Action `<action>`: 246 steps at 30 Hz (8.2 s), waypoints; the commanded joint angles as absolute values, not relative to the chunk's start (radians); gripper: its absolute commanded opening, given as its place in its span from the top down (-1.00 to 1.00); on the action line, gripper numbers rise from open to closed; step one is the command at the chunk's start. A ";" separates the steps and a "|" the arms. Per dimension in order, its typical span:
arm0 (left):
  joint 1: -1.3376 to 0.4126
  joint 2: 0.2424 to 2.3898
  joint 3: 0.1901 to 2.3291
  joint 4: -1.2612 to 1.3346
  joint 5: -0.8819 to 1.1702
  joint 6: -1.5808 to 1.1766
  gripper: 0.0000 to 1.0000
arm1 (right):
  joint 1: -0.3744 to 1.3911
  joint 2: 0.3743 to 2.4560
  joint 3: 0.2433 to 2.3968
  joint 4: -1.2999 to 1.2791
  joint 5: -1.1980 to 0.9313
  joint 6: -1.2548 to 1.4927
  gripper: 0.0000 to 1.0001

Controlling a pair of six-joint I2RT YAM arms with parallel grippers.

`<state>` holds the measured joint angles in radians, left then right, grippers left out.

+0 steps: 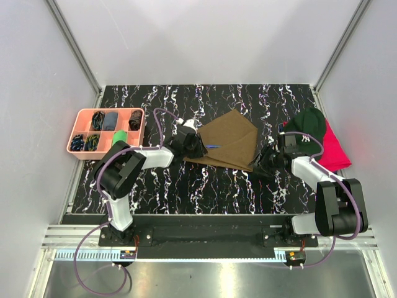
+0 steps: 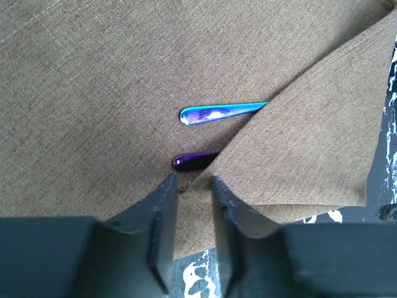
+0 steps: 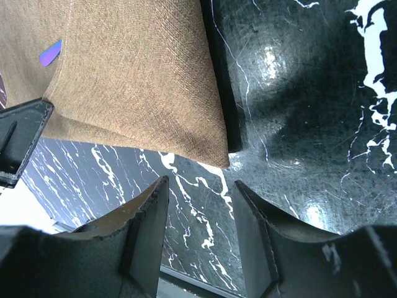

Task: Fold the napkin, place the utensils inside, and roll it up
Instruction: Fold the napkin

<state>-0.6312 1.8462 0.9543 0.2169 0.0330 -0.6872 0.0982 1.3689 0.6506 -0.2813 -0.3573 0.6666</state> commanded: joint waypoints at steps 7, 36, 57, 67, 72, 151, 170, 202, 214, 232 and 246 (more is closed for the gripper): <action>-0.626 1.796 0.879 0.402 0.069 -0.706 1.00 | 0.103 1.330 0.681 -0.287 -0.351 0.652 -0.07; -0.604 1.710 0.827 0.350 0.008 -0.670 0.25 | 0.103 1.302 0.661 -0.290 -0.365 0.663 -0.10; -0.383 1.322 0.519 0.173 -0.287 -1.003 -0.14 | 0.104 1.310 0.693 -0.291 -0.388 0.624 -0.16; -0.377 1.388 0.468 0.202 -0.376 -1.149 -0.01 | 0.104 1.307 0.673 -0.290 -0.397 0.615 -0.17; -0.370 1.459 0.449 0.297 -0.360 -1.195 0.05 | 0.104 1.307 0.676 -0.290 -0.400 0.614 -0.17; -0.979 1.919 1.060 0.588 -0.005 -0.354 1.00 | 0.104 1.149 0.601 -0.328 -0.344 0.649 -0.20; -0.999 2.034 1.138 0.557 -0.031 -0.400 1.00 | 0.104 1.120 0.581 -0.327 -0.341 0.664 -0.21; -1.017 1.980 1.128 0.517 -0.037 -0.419 -0.40 | 0.101 1.025 0.597 -0.364 -0.311 0.701 -0.22; -0.968 1.734 0.970 0.523 -0.026 -0.445 -0.71 | 0.094 1.066 0.698 -0.419 -0.253 0.657 -0.44; -0.583 1.474 0.611 0.491 0.109 -0.650 -0.75 | 0.077 1.500 0.788 -0.307 -0.385 0.489 -0.46; -0.555 1.477 0.578 0.485 0.133 -0.666 -0.75 | 0.077 1.595 0.779 -0.291 -0.373 0.485 0.20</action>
<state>-0.5659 1.5112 0.5877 0.4210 0.1059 -0.6559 0.0784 1.5703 0.7631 -0.3115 -0.3702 0.5003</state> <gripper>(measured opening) 0.878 0.443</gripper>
